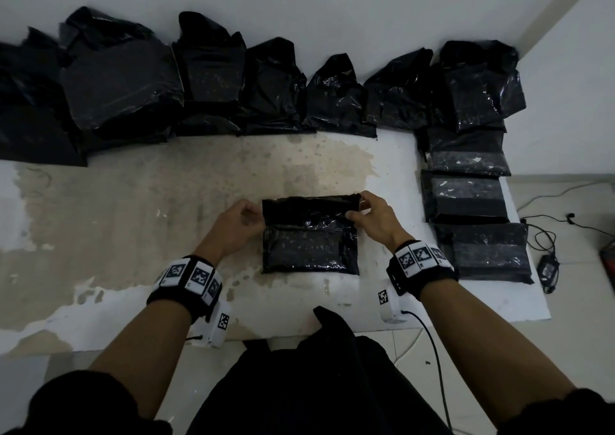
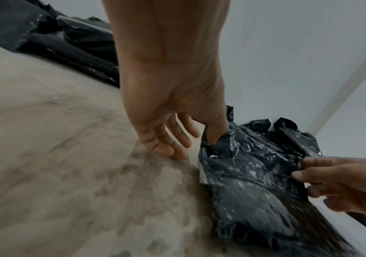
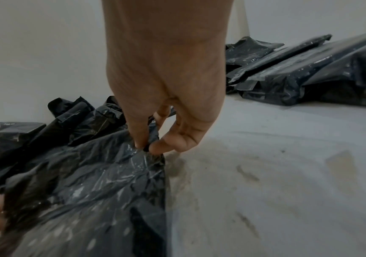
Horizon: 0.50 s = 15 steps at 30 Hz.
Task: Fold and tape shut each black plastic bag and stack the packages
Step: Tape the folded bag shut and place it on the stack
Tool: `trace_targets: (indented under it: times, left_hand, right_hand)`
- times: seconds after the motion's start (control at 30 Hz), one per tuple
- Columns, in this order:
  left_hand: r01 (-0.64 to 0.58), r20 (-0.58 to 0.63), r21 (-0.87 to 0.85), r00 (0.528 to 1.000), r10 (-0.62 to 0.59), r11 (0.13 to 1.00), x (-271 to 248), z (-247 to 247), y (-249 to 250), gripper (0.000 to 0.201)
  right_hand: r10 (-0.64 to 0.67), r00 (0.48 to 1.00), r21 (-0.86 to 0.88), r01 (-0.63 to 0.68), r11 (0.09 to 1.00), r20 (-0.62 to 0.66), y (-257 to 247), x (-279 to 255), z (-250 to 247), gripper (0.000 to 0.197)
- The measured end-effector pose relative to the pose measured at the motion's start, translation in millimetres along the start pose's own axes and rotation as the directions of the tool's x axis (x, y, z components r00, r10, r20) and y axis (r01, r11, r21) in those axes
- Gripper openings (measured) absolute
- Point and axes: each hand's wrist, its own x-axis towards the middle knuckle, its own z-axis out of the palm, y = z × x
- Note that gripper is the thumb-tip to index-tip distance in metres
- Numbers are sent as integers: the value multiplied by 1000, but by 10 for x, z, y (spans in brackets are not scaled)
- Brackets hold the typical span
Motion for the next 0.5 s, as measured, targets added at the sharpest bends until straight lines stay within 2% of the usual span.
trace_targets:
  times: [0.07, 0.1, 0.23, 0.3, 0.37, 0.5]
  left_hand:
    - [32, -28, -45, 999, -33, 998, 30, 36, 51, 50]
    - [36, -43, -46, 998, -38, 998, 57, 50, 76, 55]
    - [-40, -38, 112, 998, 44, 993, 189, 99, 119, 19]
    - [-15, -52, 24, 999, 16, 1000, 187, 88, 144, 24]
    - [-9, -44, -98, 999, 4, 995, 115, 46, 176, 27]
    - [88, 76, -309, 995, -67, 947, -118, -22, 186, 14]
  right_hand:
    - [26, 1000, 41, -25, 999, -2, -2, -12, 38, 18]
    - [42, 999, 40, -41, 998, -9, 4, -13, 58, 16]
    - [84, 995, 39, -81, 996, -62, 57, -35, 101, 17]
    - [95, 991, 52, -91, 995, -95, 53, -70, 107, 6]
    - [111, 987, 115, -98, 988, -113, 12, -128, 111, 6]
    - [164, 986, 373, -156, 915, 10, -102, -262, 136, 12]
